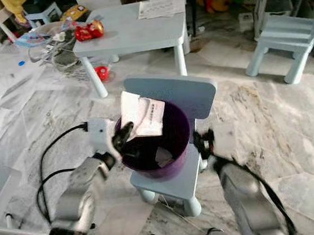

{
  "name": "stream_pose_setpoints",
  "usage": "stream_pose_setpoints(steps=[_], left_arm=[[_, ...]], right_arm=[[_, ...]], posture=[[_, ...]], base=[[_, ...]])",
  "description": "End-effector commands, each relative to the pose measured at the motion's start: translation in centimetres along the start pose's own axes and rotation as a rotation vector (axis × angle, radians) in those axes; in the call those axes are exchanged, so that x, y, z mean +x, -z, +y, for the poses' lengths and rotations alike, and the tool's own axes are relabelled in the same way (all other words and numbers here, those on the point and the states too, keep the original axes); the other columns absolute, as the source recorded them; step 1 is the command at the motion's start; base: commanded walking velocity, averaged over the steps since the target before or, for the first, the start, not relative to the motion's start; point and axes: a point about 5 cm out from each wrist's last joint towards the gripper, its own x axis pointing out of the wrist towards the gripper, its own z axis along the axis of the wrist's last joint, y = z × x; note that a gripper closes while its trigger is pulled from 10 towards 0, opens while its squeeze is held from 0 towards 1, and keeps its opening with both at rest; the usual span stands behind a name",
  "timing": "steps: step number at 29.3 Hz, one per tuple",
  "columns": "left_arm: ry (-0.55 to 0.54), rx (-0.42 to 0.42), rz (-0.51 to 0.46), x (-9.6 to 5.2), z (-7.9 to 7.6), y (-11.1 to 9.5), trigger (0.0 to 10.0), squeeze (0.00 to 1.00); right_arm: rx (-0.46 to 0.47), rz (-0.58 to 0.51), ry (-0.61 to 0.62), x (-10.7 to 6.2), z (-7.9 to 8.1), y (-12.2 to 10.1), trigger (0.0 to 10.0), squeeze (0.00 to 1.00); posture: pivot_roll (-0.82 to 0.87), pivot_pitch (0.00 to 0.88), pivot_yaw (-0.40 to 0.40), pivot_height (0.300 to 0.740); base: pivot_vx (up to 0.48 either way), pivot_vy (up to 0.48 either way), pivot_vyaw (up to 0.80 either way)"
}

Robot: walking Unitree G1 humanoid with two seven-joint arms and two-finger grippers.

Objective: Picking trash to rubbish bin

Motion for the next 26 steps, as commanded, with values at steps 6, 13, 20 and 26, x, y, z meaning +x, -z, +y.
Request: stream_pose_setpoints(steps=[6, 13, 20, 26], left_arm=[[-0.017, -0.012, 0.082, 1.8, -0.3, 2.4, 10.0, 0.00], [-0.217, 0.204, 0.109, 1.9, 1.9, 3.3, 10.0, 0.00], [-0.324, 0.218, 0.174, 0.9, 3.9, 4.5, 10.0, 1.00], [-0.277, 0.168, 0.176, 1.0, 3.1, 5.1, 10.0, 1.00]], right_arm=[[-0.019, 0.046, -0.145, -2.1, 1.8, -1.4, 10.0, 0.00], [-0.011, 0.091, -0.184, -3.5, 2.8, -2.5, 10.0, 0.00], [-0.009, 0.109, -0.197, -4.1, 3.1, -2.7, 10.0, 0.00], [-0.005, 0.142, -0.211, -4.4, 3.4, -2.9, 10.0, 0.00]], posture=[[-0.27, 0.210, 0.136, 0.740], [-0.31, 0.221, 0.135, 0.740], [-0.32, 0.230, 0.132, 0.740], [-0.32, 0.228, 0.128, 0.740]], base=[[0.000, 0.000, 0.00], [0.000, 0.000, 0.00], [0.000, 0.000, 0.00], [0.000, 0.000, 0.00]])
